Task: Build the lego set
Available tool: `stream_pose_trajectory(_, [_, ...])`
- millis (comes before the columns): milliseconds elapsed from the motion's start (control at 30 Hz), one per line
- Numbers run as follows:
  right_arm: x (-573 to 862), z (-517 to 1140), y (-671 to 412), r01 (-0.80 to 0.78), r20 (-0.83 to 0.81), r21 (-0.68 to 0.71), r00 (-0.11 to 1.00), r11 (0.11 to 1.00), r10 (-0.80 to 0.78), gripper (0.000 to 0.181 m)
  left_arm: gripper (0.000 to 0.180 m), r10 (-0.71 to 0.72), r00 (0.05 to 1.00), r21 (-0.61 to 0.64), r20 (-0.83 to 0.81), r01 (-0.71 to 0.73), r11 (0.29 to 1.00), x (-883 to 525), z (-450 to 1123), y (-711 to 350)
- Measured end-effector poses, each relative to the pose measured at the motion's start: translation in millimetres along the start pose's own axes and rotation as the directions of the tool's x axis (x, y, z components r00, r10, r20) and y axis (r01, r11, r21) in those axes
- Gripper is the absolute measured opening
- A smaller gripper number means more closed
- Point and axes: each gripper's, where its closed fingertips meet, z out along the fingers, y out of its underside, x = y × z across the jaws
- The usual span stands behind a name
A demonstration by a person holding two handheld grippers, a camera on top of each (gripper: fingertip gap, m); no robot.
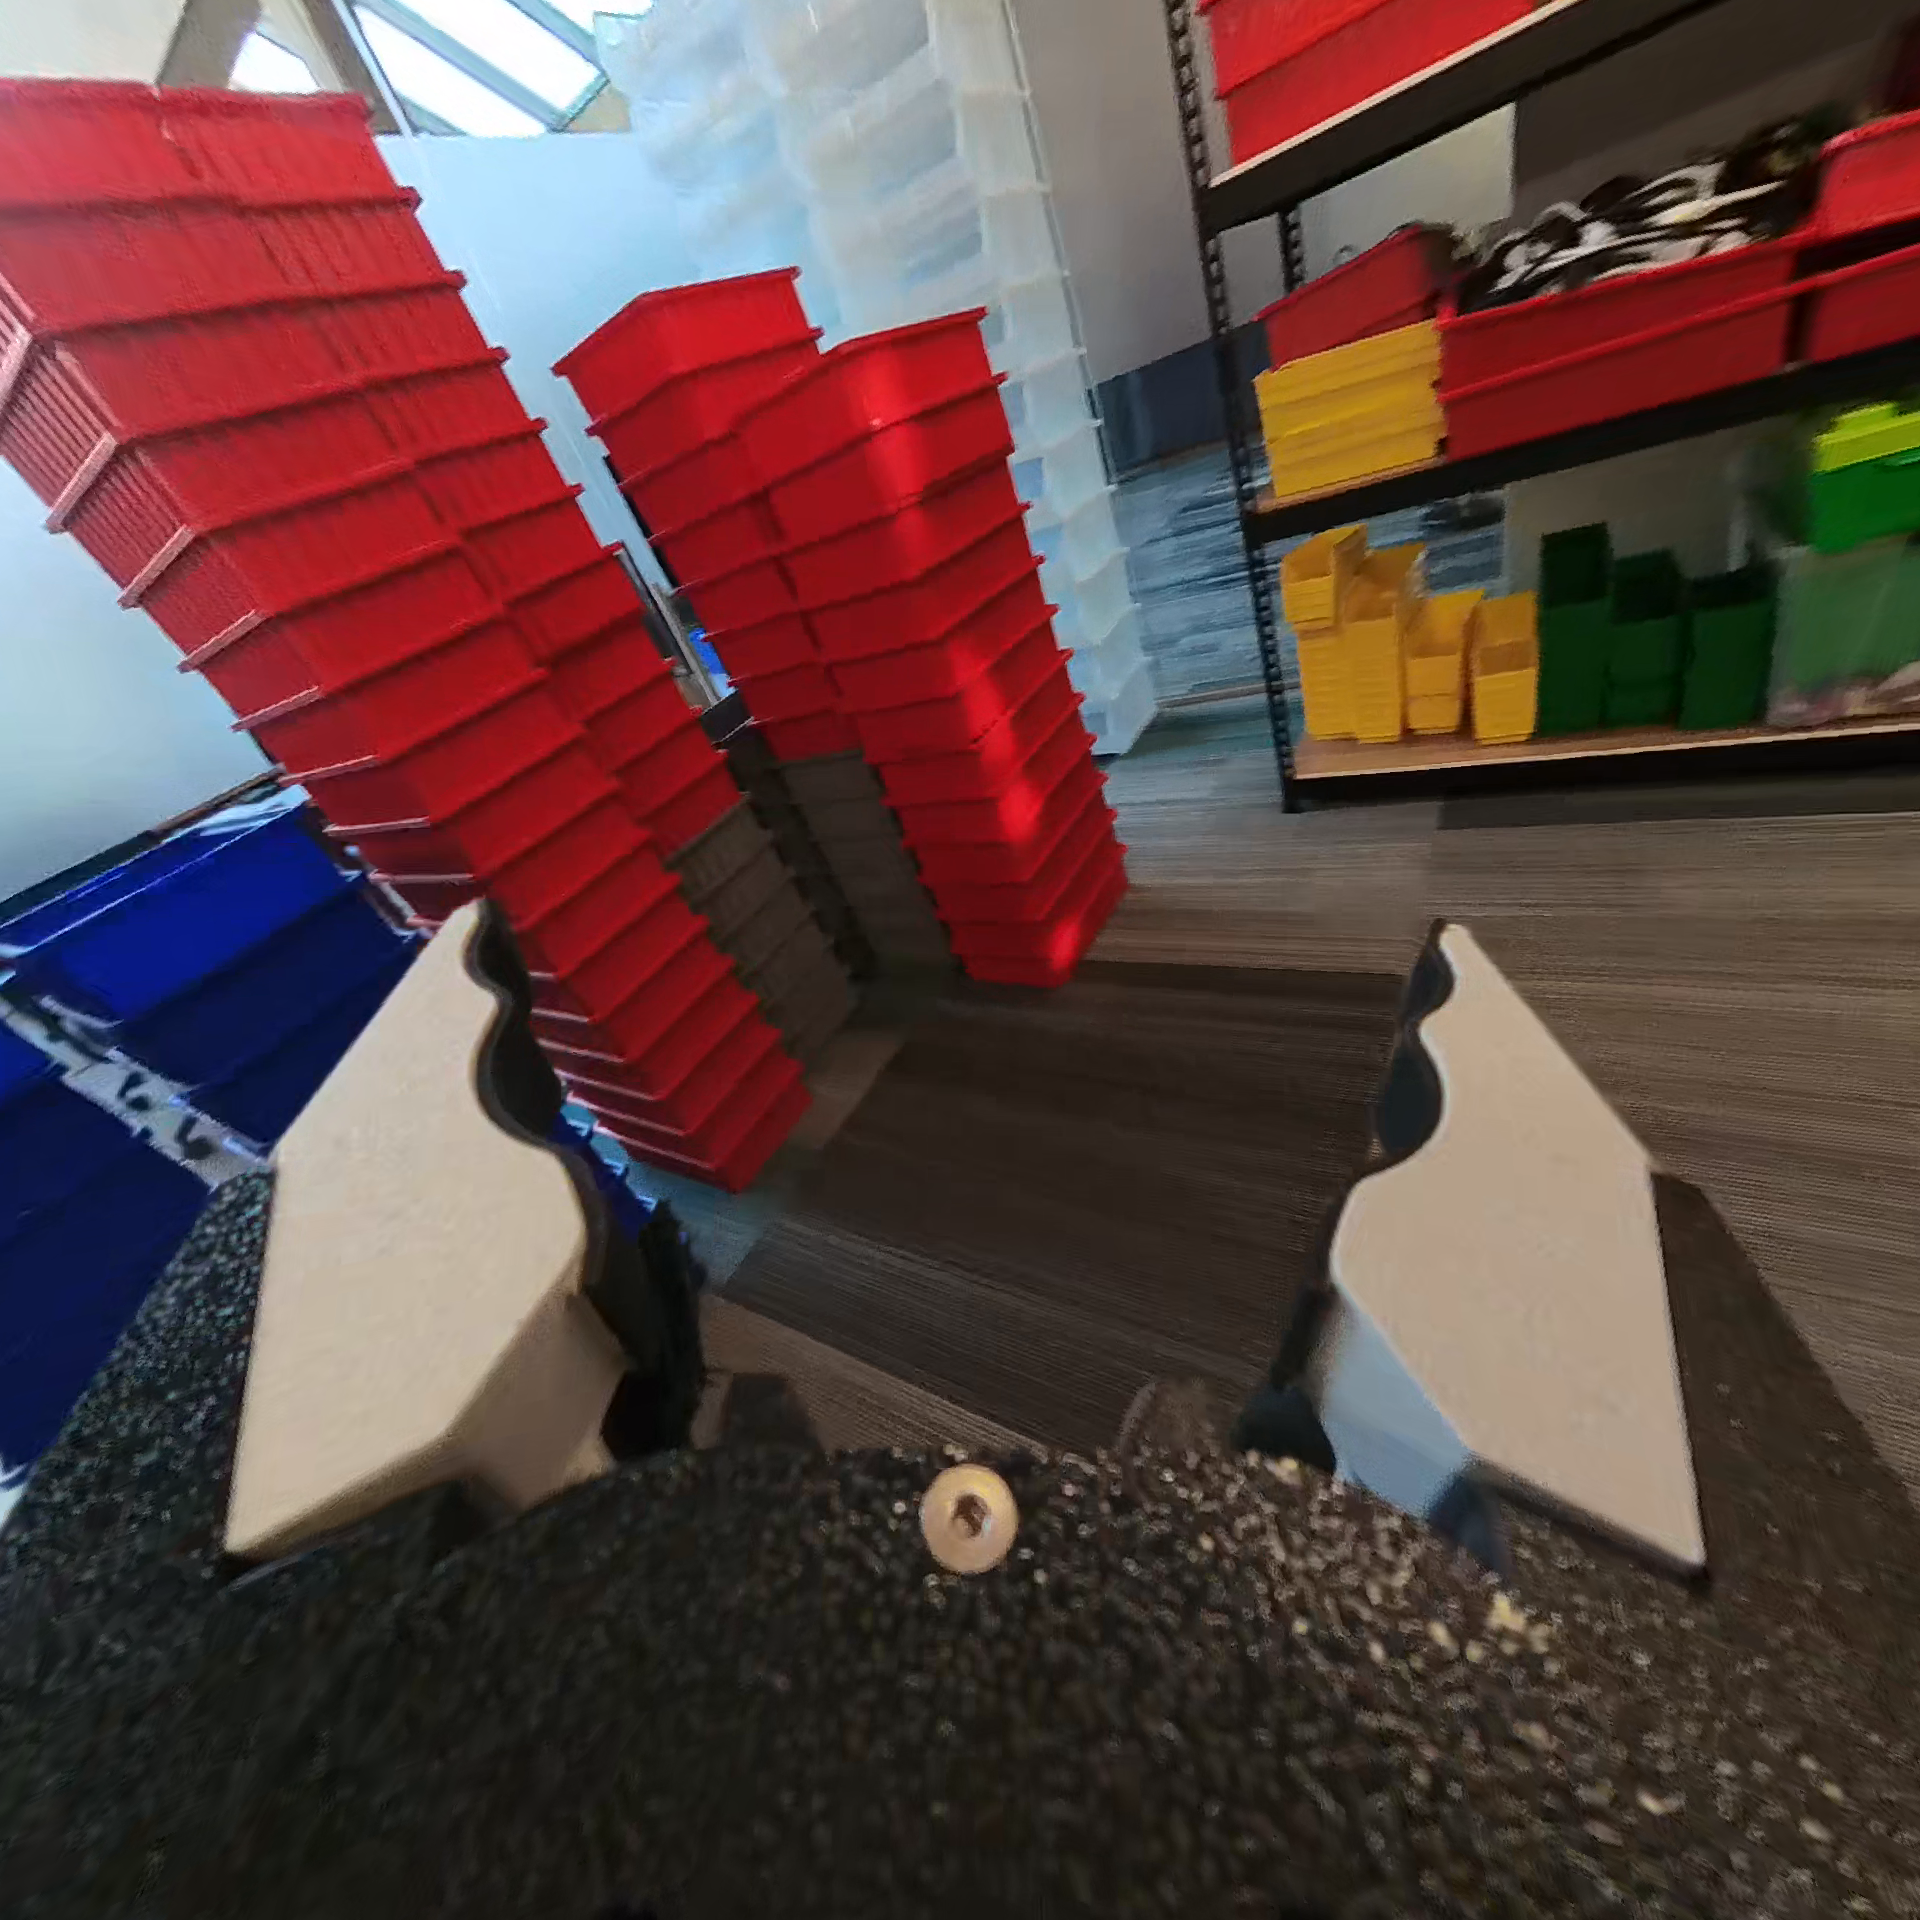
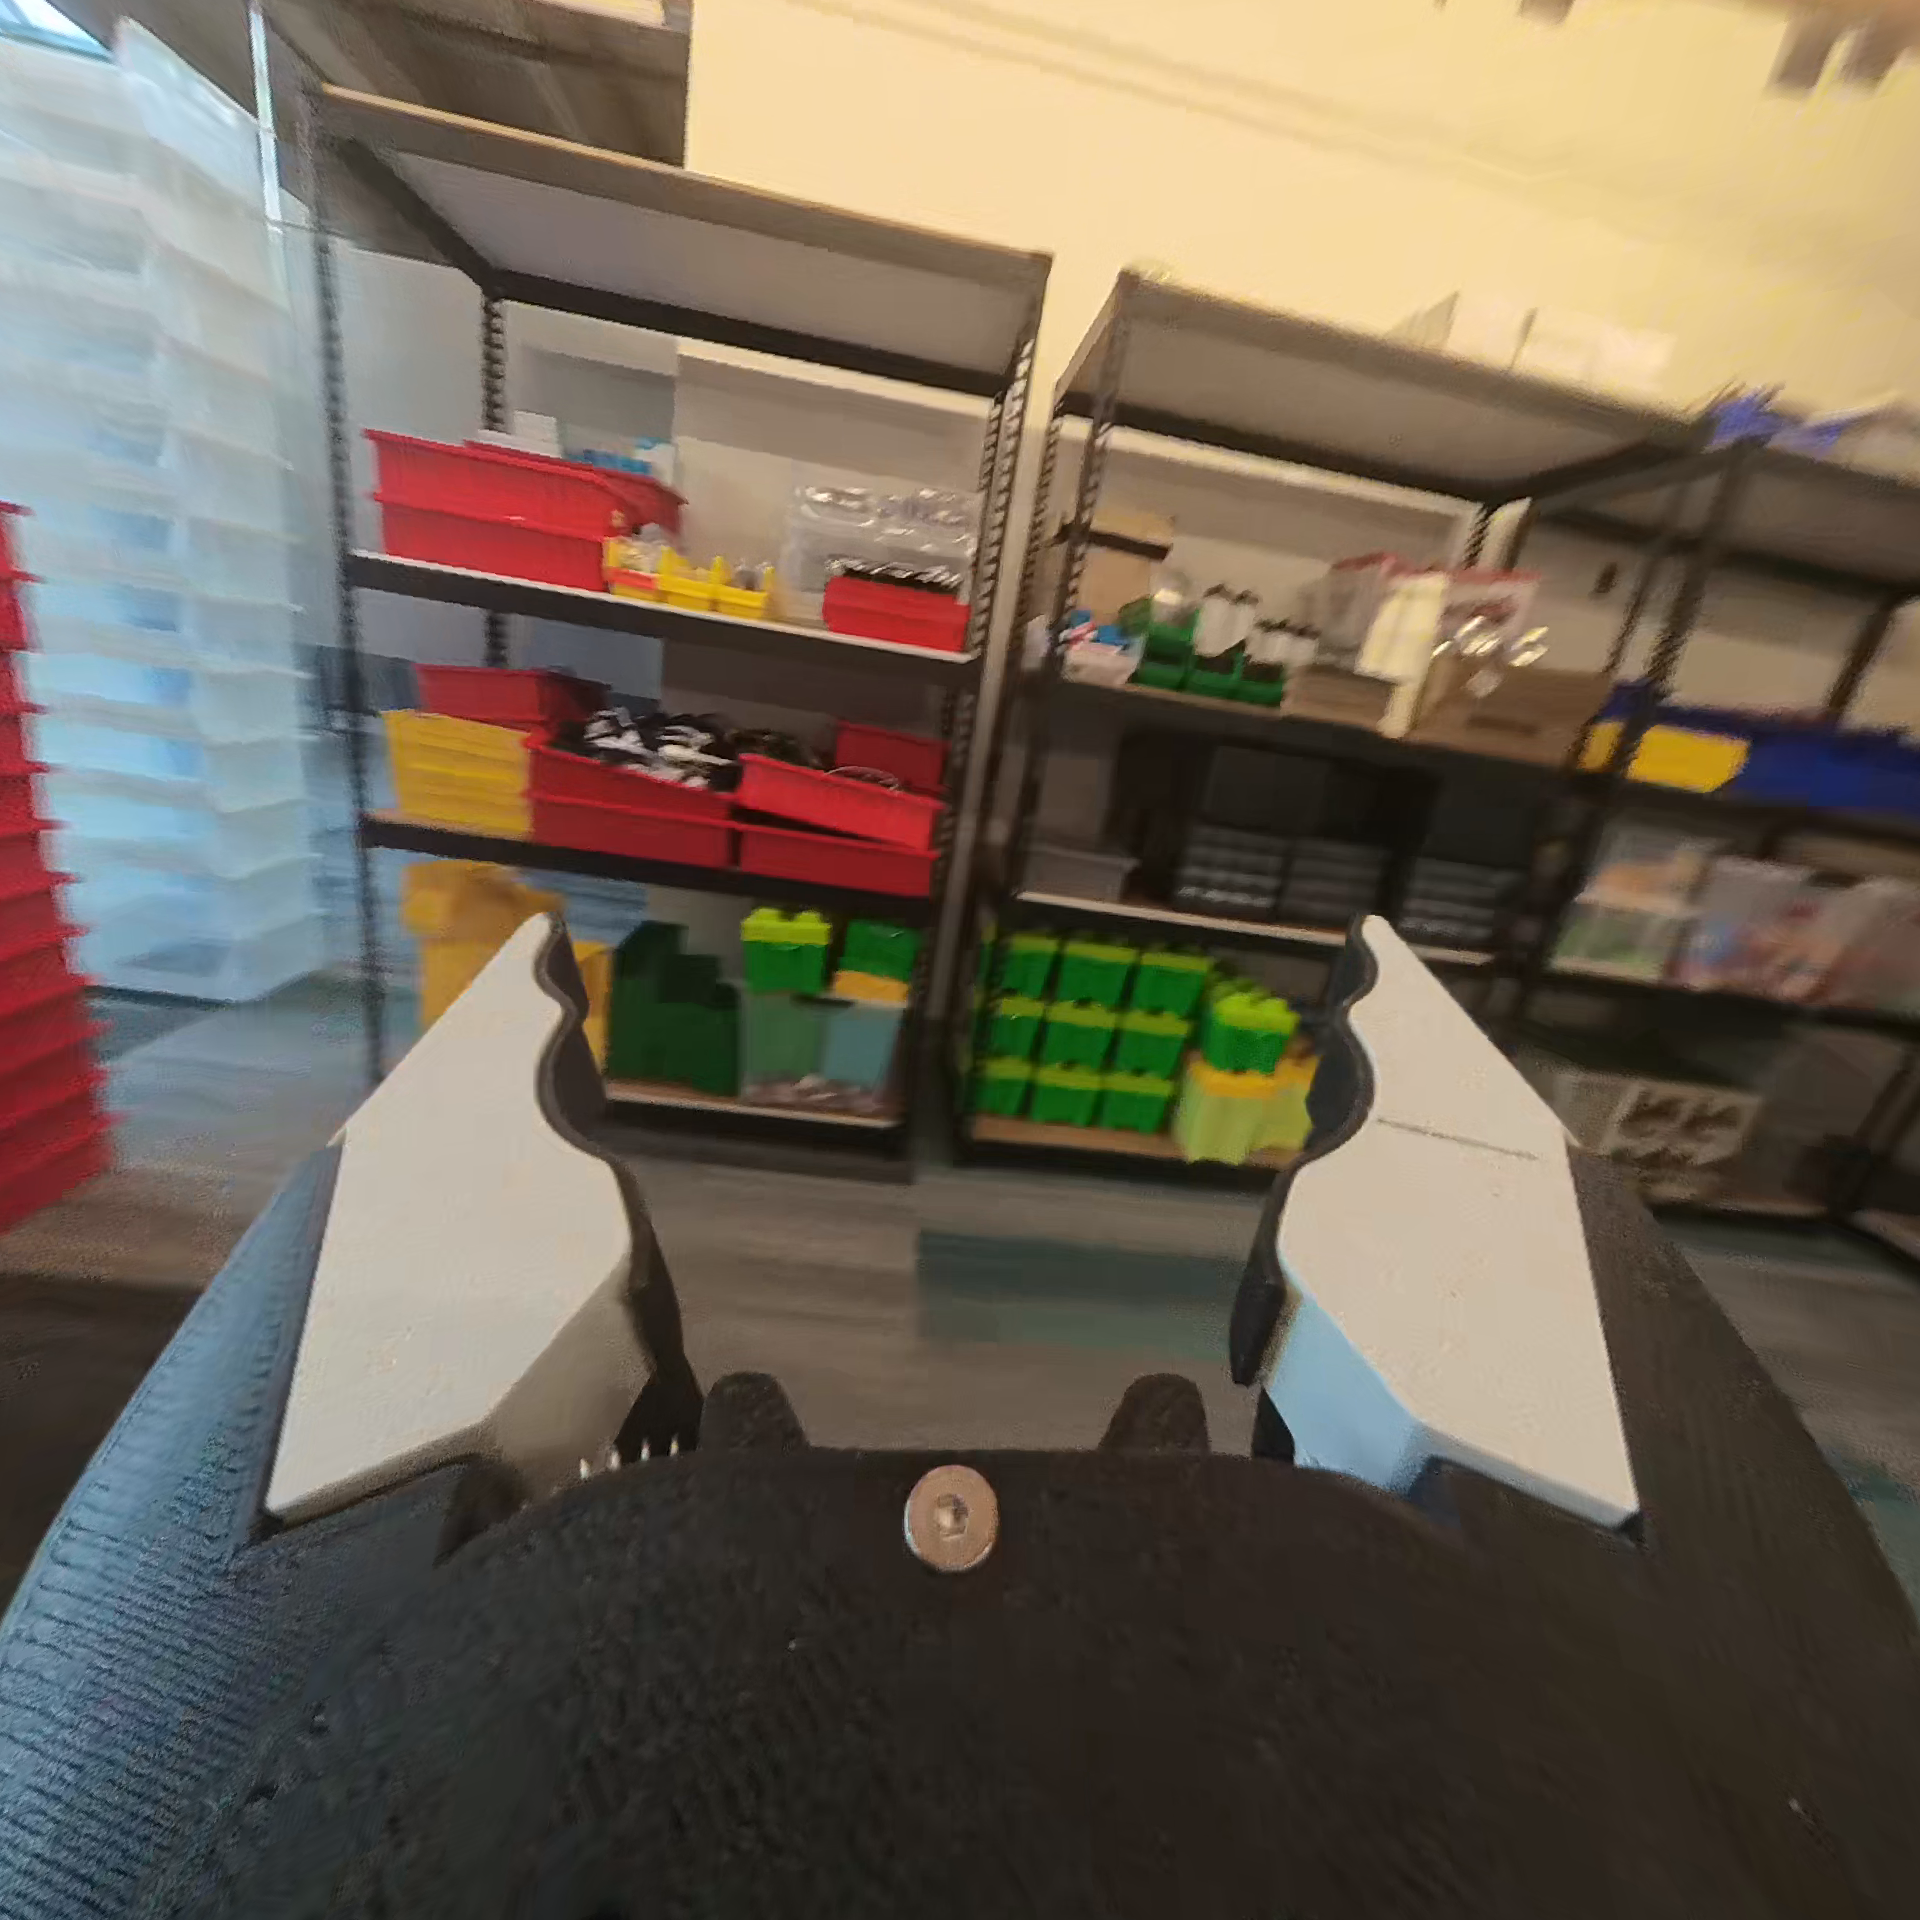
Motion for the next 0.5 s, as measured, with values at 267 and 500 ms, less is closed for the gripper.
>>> stream_pose_trajectory(267, [7.4,180.8,5.4,0.062,-0.168,0.107,0.985,0.992,-0.044,0.135,0.157,-0.090,0.970,-0.040,0.224,0.102,0.994,-29.9,181.9,-6.3])
stream_pose_trajectory(500, [-21.5,332.7,2.3,0.047,-0.179,0.147,0.984,0.988,-0.020,0.134,0.158,-0.099,0.994,0.075,0.048,0.095,0.993,81.8,372.6,-109.3])
